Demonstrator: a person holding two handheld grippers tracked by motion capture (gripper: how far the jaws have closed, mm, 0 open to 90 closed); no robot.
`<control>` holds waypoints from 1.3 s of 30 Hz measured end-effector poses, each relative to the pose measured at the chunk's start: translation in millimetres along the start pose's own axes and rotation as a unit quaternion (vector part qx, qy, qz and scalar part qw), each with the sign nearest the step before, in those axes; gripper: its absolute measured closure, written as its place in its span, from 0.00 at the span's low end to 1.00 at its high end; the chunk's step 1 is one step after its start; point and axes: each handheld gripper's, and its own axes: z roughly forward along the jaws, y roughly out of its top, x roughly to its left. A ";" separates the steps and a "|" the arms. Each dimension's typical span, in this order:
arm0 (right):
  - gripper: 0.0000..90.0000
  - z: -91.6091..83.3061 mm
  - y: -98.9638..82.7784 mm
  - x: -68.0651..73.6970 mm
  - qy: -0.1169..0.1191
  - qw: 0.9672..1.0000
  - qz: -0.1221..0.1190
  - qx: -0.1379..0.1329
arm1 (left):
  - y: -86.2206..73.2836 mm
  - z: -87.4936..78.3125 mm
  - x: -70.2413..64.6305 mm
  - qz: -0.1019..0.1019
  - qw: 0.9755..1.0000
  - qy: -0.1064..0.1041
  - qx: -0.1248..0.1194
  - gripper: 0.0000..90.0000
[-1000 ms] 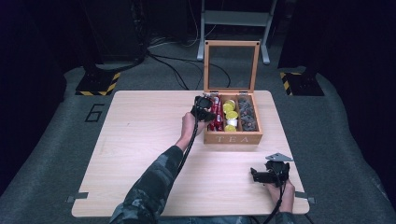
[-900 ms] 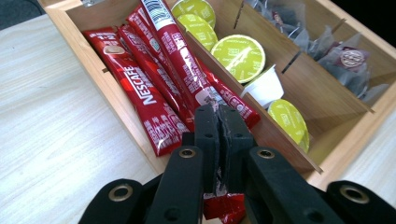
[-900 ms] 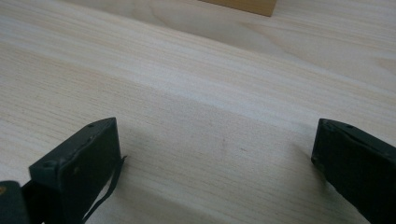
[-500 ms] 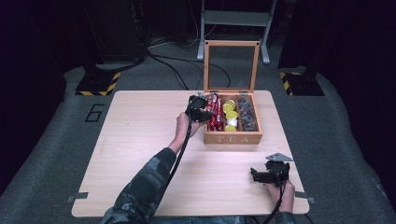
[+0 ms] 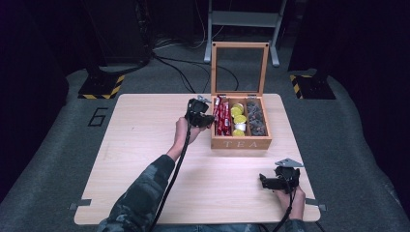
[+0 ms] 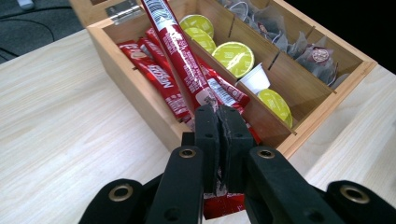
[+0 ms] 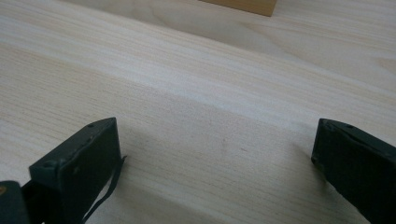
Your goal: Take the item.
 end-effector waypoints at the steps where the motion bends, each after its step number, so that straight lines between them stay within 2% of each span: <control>1: 0.01 -0.1 -0.1 -0.1 0.000 1.000 -0.001 0.000 | -0.4 -2.2 1.8 -0.001 1.000 -0.001 -0.002 0.97; 2: 0.01 -0.1 -0.1 -0.1 0.000 1.000 -0.001 0.000 | -0.7 -5.0 3.8 0.003 1.000 0.000 -0.001 0.97; 9: 0.01 0.0 0.0 -0.1 0.000 1.000 0.000 0.000 | -7.0 -18.0 9.0 -0.001 1.000 0.002 -0.011 0.97; 14: 0.01 0.0 0.0 0.0 0.000 1.000 0.000 0.000 | -17.8 -31.4 13.3 0.002 1.000 0.006 -0.016 0.96; 34: 0.01 0.0 0.0 0.0 0.000 1.000 0.000 0.000 | -46.0 -66.0 33.5 -0.012 0.999 0.024 -0.036 0.96; 39: 0.01 0.0 0.1 0.0 0.000 1.000 0.000 0.000 | -53.3 -73.2 39.1 -0.015 0.999 0.032 -0.033 0.96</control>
